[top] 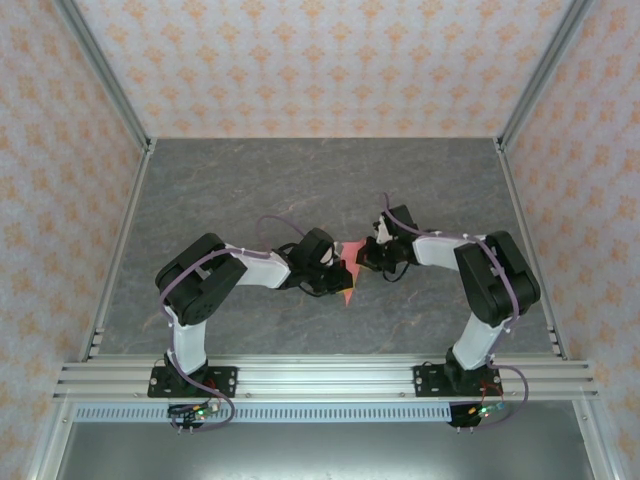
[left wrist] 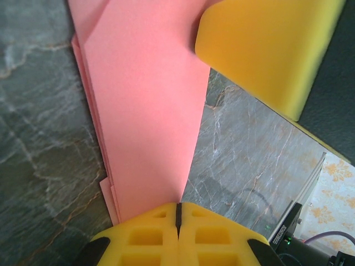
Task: Fold a paper plane with a square sheet of paper (fold left side to right side)
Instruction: Fold the wing for the fifth time at the center of the table.
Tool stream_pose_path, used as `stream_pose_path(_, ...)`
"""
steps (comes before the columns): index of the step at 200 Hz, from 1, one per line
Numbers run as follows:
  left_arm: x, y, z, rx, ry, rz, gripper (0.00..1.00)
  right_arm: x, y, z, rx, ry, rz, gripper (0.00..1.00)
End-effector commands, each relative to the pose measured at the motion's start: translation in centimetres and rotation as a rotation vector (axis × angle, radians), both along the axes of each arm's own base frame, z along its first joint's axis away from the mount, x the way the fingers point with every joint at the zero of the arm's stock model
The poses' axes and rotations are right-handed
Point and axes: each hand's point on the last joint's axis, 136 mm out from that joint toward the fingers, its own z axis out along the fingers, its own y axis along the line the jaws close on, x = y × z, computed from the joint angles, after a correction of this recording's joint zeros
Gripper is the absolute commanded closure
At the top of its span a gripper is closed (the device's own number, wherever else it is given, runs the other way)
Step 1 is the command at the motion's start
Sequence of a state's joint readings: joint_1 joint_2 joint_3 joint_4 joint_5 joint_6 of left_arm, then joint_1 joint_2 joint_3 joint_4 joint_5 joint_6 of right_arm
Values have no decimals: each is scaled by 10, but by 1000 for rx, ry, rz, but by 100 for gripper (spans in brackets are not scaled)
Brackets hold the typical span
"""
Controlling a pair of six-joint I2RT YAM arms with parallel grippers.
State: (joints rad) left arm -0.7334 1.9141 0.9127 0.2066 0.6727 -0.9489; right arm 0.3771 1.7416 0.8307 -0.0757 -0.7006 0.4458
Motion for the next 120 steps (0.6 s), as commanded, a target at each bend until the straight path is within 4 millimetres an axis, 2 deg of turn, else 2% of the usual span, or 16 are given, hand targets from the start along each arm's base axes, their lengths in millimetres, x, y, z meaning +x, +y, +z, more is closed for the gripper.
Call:
stream_pose_path(1, -35, 35, -52, 193, 133, 7, 100, 33, -21, -2, -75, -86, -60, 100)
stream_pose_path(65, -35, 36, -54, 195, 135, 8, 100, 45, -19, 5, -60, -109, -57, 100)
stream_pose_path(120, -35, 36, -53, 195, 134, 7, 100, 55, -23, 0, -67, -102, -64, 100)
